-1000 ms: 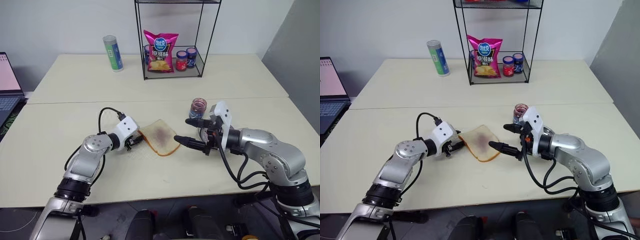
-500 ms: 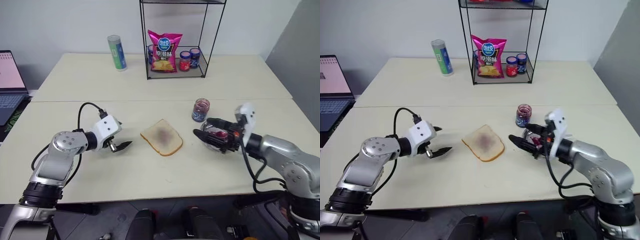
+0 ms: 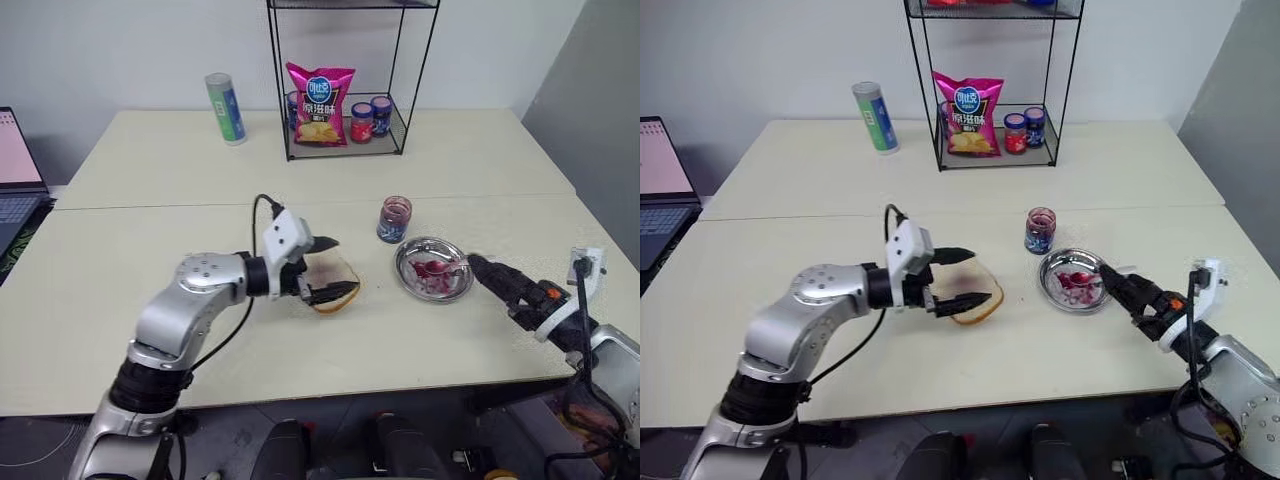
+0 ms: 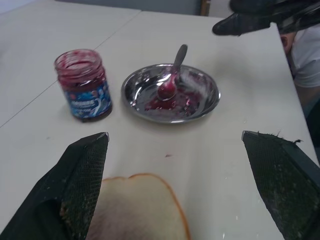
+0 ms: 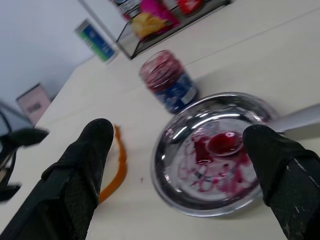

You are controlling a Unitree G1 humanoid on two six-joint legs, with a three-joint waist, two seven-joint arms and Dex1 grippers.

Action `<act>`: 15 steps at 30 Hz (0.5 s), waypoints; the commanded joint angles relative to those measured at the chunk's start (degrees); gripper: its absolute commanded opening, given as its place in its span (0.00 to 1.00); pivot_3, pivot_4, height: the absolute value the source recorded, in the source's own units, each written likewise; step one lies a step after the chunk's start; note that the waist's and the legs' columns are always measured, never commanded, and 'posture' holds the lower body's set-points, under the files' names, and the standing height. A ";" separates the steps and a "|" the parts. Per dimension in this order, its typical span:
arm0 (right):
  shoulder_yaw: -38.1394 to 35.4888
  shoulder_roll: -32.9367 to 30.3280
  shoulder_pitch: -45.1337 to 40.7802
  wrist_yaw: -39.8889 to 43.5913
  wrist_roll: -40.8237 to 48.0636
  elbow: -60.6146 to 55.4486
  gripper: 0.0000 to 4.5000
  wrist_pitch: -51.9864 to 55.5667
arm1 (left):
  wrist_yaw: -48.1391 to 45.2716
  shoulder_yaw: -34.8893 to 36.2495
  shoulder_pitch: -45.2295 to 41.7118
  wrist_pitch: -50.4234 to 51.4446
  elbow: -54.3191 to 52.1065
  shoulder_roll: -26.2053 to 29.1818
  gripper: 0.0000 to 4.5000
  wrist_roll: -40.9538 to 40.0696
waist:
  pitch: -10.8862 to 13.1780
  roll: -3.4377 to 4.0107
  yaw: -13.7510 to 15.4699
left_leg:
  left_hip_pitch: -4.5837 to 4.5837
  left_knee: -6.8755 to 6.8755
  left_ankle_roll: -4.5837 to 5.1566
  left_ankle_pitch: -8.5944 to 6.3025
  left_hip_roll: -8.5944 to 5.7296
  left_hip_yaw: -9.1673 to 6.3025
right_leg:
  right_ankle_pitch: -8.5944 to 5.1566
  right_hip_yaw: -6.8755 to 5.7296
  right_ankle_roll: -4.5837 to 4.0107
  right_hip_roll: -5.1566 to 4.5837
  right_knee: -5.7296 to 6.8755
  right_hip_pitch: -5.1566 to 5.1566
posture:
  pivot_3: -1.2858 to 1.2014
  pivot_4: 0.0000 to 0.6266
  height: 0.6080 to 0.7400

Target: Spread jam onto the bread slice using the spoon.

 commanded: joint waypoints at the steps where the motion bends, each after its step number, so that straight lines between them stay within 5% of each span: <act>1: -1.87 3.37 -2.64 -6.44 3.79 3.98 1.00 -3.59 | 1.34 -1.76 -2.84 -1.85 -0.16 -2.72 0.99 0.68 | 0.00 0.00 0.00 | 0.00 0.00 0.00 0.00 -0.01 0.02 | 0.00 0.02 0.00 0.01 -0.01 0.00 | 0.52 0.24 1.00; 15: 4.20 6.38 -13.73 -6.05 -3.85 24.45 1.00 -12.68 | 3.16 -0.66 -0.49 -1.02 -3.28 -0.82 0.99 1.19 | 0.01 0.14 -1.22 | -0.01 -0.04 0.01 0.00 0.04 0.03 | -0.01 0.08 -0.02 0.14 0.00 -0.02 | 0.52 0.24 1.00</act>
